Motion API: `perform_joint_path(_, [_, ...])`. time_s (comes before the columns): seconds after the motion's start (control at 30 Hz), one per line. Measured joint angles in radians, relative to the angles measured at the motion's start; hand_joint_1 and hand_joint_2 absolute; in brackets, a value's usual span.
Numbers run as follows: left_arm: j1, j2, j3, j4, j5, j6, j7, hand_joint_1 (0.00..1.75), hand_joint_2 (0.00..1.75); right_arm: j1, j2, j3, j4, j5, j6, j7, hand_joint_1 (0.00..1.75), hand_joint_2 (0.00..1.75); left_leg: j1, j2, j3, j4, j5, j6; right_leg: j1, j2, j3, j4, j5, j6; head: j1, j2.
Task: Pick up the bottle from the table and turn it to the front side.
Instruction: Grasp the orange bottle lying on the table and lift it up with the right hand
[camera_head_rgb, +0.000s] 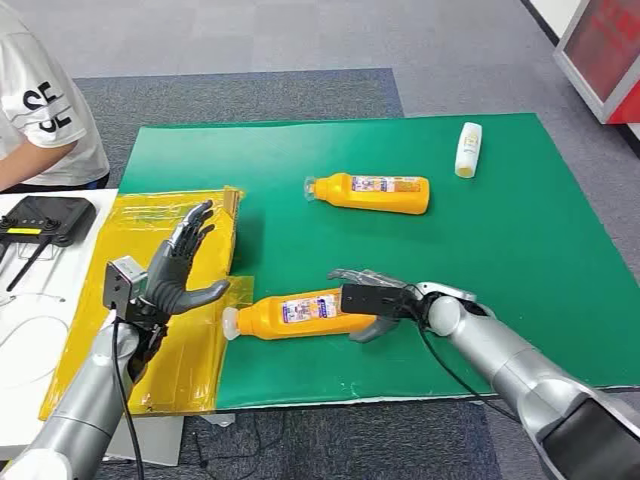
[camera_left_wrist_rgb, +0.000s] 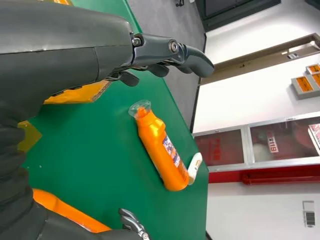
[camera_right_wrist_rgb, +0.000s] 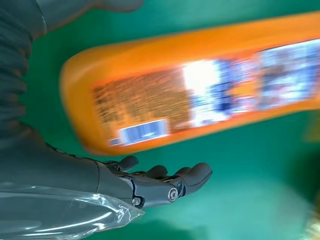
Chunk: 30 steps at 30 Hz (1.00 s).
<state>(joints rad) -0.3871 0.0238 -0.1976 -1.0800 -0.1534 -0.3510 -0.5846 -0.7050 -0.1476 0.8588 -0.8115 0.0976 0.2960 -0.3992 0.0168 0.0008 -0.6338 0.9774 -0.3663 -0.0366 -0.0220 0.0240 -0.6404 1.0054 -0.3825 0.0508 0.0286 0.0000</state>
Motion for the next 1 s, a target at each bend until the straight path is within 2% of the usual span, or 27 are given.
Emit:
perform_joint_path(0.33, [0.017,-0.003,0.0,0.0,0.004,0.001,0.004,0.0,1.75,0.09,0.0,-0.123,-0.14,-0.004,0.032,-0.012,0.0,1.75,0.0,0.0,0.0,0.0,0.0,0.0,0.0,0.0,0.0,0.0,0.0,0.0,0.0,0.0])
perform_joint_path(0.63, [0.031,-0.003,0.0,-0.001,0.01,0.01,0.004,0.0,1.75,0.105,0.008,-0.143,-0.181,0.04,0.043,-0.009,0.0,1.75,0.0,0.0,0.0,0.0,0.0,0.0,0.0,0.0,0.0,0.0,0.0,0.0,0.0,0.0])
perform_joint_path(0.83, [0.041,-0.003,0.001,-0.002,0.01,0.015,0.004,0.0,1.75,0.107,0.022,-0.129,-0.209,0.172,-0.01,0.025,0.0,1.75,0.0,0.0,0.0,0.0,0.0,0.0,0.0,0.0,0.0,0.0,0.0,0.0,0.0,0.0])
perform_joint_path(1.0, [0.055,-0.001,0.004,-0.012,0.009,0.02,0.004,0.0,1.75,0.084,0.036,-0.075,-0.224,0.347,-0.056,0.102,0.0,1.75,0.0,0.0,-0.001,0.0,0.0,0.0,0.0,0.0,0.0,0.0,0.0,0.0,0.0,0.0])
